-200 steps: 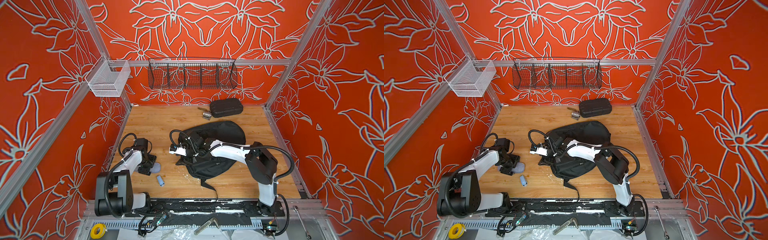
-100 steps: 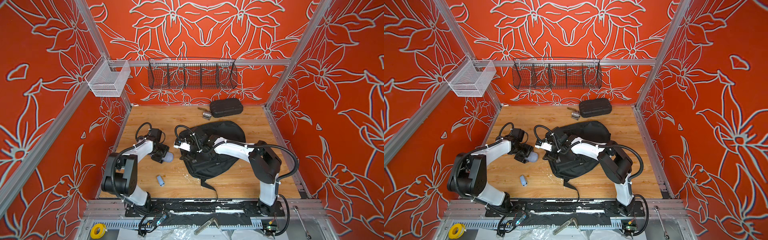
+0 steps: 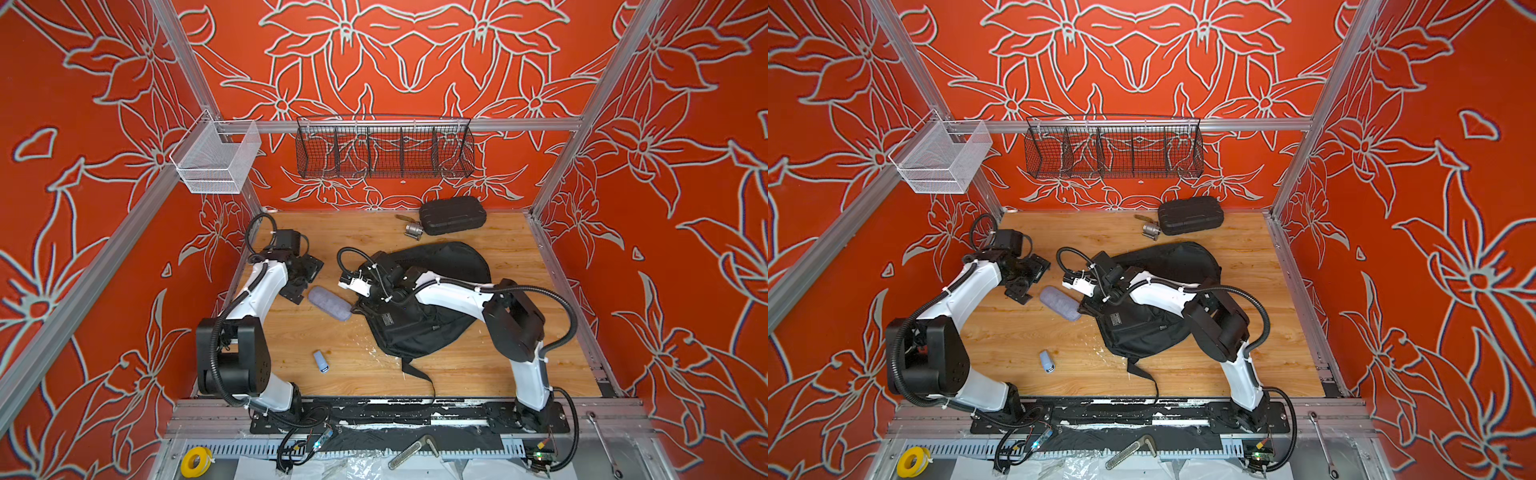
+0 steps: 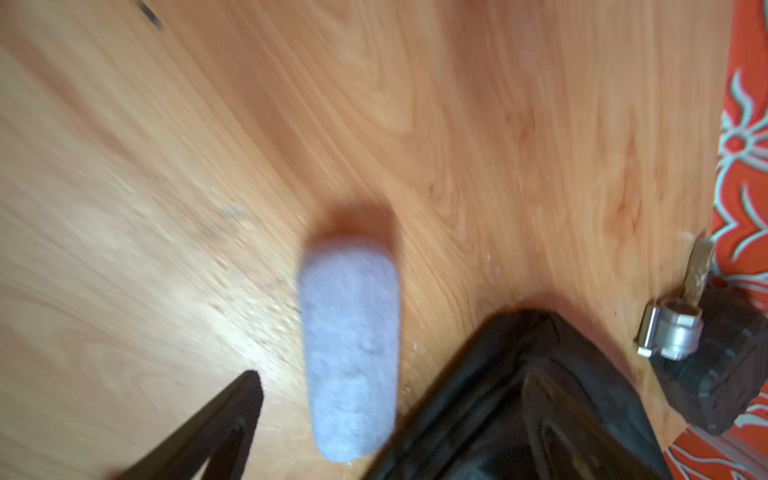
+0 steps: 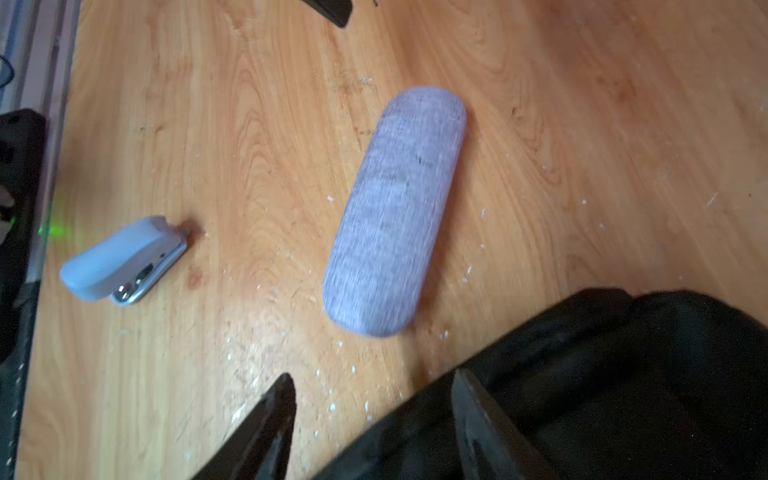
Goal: Pack the student bag
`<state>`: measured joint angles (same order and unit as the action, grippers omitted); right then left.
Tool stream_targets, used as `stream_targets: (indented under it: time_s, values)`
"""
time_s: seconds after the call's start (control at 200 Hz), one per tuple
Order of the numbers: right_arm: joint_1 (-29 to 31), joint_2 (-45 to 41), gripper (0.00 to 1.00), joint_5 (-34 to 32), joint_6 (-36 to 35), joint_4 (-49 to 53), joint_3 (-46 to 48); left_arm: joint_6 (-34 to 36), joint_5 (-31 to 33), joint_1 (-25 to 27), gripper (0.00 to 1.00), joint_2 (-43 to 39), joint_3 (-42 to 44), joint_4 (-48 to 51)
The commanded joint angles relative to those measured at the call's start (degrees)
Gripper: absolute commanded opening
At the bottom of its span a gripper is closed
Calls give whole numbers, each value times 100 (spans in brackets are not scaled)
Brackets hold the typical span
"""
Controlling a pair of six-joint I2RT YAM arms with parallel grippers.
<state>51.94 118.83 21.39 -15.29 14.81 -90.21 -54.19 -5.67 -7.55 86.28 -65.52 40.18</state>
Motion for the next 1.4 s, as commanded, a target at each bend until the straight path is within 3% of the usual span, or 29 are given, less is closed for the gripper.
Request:
stream_targets:
  time_s: [0.0, 0.085, 0.175, 0.55, 0.921, 0.961, 1.001, 1.021, 1.126, 1.391]
  values:
    - [222, 385, 62, -314, 292, 352, -363, 886, 50, -321, 97, -294, -22, 211]
    - [340, 569, 64, -329, 471, 251, -496, 843, 407, -494, 97, -312, -219, 622]
    - [419, 850, 64, -437, 781, 310, -775, 1077, -164, -822, 97, -243, -289, 581]
    - [666, 1571, 66, -2008, 1413, 539, -1518, 1438, -680, -925, 97, 209, -637, 1116]
    - [721, 986, 73, -1986, 905, -382, -836, 1684, -692, -926, 97, 129, -613, 1132]
    - [721, 997, 77, -1875, 783, -374, -863, 1697, -678, -930, 97, 118, -611, 1123]
    - [721, 1063, 89, -1833, 720, -321, -954, 1714, -678, -931, 97, 117, -611, 1110]
    - [717, 1110, 91, -1796, 677, -266, -1022, 1732, -686, -928, 97, 123, -614, 1104]
    - [679, 1530, 91, -1788, 580, 321, -1708, 1767, -732, -924, 97, 153, -659, 1093]
    - [551, 2158, 89, -1352, 839, 661, -2485, 1893, -676, -924, 97, 218, -852, 1232]
